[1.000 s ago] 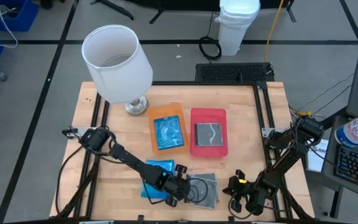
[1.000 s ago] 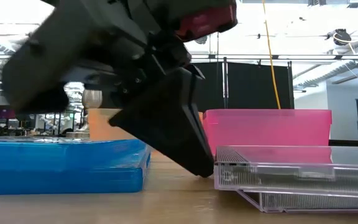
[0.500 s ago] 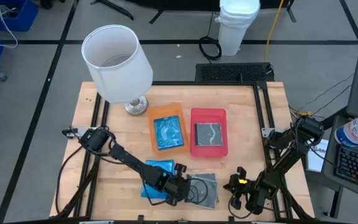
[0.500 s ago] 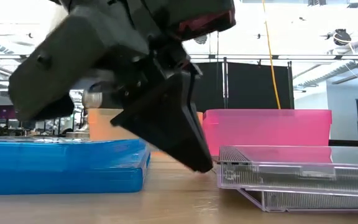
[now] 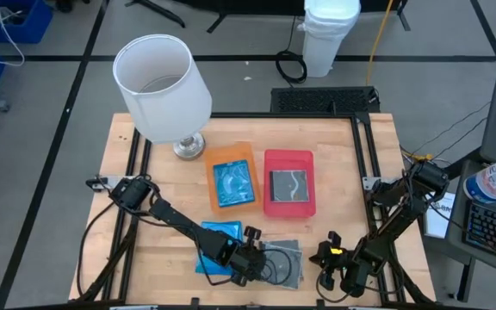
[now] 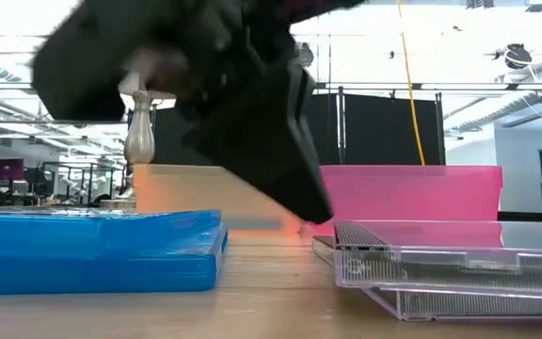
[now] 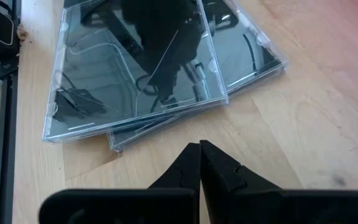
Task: Pick & place jewel cases by type
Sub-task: Put the black CD case into the pink bin
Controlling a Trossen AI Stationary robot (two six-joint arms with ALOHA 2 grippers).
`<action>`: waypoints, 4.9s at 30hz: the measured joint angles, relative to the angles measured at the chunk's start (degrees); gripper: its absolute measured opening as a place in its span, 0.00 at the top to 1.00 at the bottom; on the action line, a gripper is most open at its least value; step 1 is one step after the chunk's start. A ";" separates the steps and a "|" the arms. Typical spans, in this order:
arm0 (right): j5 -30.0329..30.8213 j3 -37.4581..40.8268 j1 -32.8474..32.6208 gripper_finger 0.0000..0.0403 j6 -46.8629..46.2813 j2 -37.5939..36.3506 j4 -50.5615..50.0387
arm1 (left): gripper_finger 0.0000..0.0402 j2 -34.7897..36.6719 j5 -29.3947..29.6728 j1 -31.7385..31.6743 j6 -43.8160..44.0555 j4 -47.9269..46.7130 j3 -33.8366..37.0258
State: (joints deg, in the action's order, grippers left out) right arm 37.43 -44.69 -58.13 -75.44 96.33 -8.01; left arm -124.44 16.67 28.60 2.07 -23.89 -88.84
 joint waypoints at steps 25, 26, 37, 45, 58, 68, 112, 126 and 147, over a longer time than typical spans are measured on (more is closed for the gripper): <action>0.25 0.00 -1.22 1.00 2.56 -7.61 -1.41 | 0.98 -0.39 -3.77 -2.55 -3.92 2.35 0.04; 0.25 0.00 -1.22 1.00 2.56 -7.61 -1.35 | 0.98 -0.39 -3.95 -2.60 -3.91 2.61 0.04; 0.26 0.00 -1.22 1.00 2.43 -7.58 -1.81 | 0.98 -1.84 -5.02 -3.51 -6.62 6.60 0.10; 3.51 0.00 -1.96 1.00 6.09 -7.63 -2.45 | 0.98 -2.45 -3.54 -4.59 -7.07 7.18 0.02; 4.51 0.00 -1.57 0.89 5.69 -14.11 -8.07 | 0.98 3.47 -5.63 1.93 -8.43 7.87 0.04; -6.25 0.00 3.31 0.60 1.43 -15.63 -11.26 | 0.99 1.92 -4.55 8.28 -8.65 9.57 0.01; -31.84 29.05 16.07 0.58 -9.61 -15.50 37.83 | 0.96 -4.28 -7.32 2.67 -8.43 13.45 0.11; -34.52 29.11 16.04 0.58 -12.24 -15.45 36.91 | 0.99 -4.07 -9.17 5.33 -9.08 10.35 -3.89; -32.62 29.14 16.02 0.58 -9.69 -15.43 36.42 | 0.99 -5.24 -12.47 3.37 -9.51 14.77 -3.84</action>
State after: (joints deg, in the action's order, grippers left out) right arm 4.81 -15.55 -42.11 -85.13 80.90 28.41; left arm -129.69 4.20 31.97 -7.44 -9.12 -92.67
